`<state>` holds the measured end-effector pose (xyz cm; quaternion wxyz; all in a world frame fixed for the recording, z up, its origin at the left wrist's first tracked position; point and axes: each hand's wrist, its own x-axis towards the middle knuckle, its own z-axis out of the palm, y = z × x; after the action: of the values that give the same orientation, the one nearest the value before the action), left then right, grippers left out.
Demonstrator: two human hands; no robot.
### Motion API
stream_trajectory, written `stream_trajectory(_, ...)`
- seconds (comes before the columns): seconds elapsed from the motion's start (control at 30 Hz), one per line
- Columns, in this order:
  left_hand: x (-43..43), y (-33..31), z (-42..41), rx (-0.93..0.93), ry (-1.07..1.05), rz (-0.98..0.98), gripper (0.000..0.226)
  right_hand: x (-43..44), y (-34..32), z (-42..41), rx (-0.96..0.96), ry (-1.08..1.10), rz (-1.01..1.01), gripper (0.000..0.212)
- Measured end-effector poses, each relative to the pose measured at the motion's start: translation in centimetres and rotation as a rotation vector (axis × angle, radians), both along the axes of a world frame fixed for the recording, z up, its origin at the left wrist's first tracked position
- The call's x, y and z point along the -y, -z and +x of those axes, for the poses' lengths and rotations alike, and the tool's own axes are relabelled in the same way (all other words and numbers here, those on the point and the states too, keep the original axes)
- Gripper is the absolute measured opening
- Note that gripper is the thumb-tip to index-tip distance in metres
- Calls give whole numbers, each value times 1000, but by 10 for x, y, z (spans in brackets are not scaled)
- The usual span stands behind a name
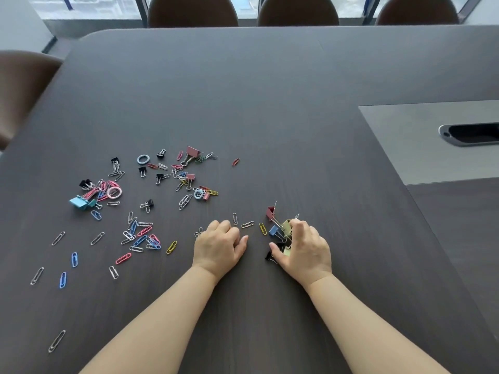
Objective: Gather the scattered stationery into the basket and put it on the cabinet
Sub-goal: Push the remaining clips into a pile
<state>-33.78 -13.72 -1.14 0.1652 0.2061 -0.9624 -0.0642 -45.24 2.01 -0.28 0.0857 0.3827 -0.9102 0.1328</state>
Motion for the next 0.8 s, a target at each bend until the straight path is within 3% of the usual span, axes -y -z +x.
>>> stream_trajectory(0.23, -25, -4, 49, -14, -35, 46, 40, -14, -27, 30, 358, 90, 10, 55)
stream_trajectory(0.37, -32, -17, 90, -8, -91, 137, 49, -19, -50, 54, 492, 102, -134, 52)
stream_trajectory(0.57, -27, -81, 160, -317, -383, 353, 53, -1, -98, 112, 574, -104, -245, 46)
stream_trajectory(0.67, -18, -120, 214, -423, -442, 320, 51, 16, -114, 149, 636, -201, -246, 46)
stream_trajectory(0.8, 8, -165, 307, -483, -552, 90, 46, 48, -140, 213, 677, -318, -244, 45)
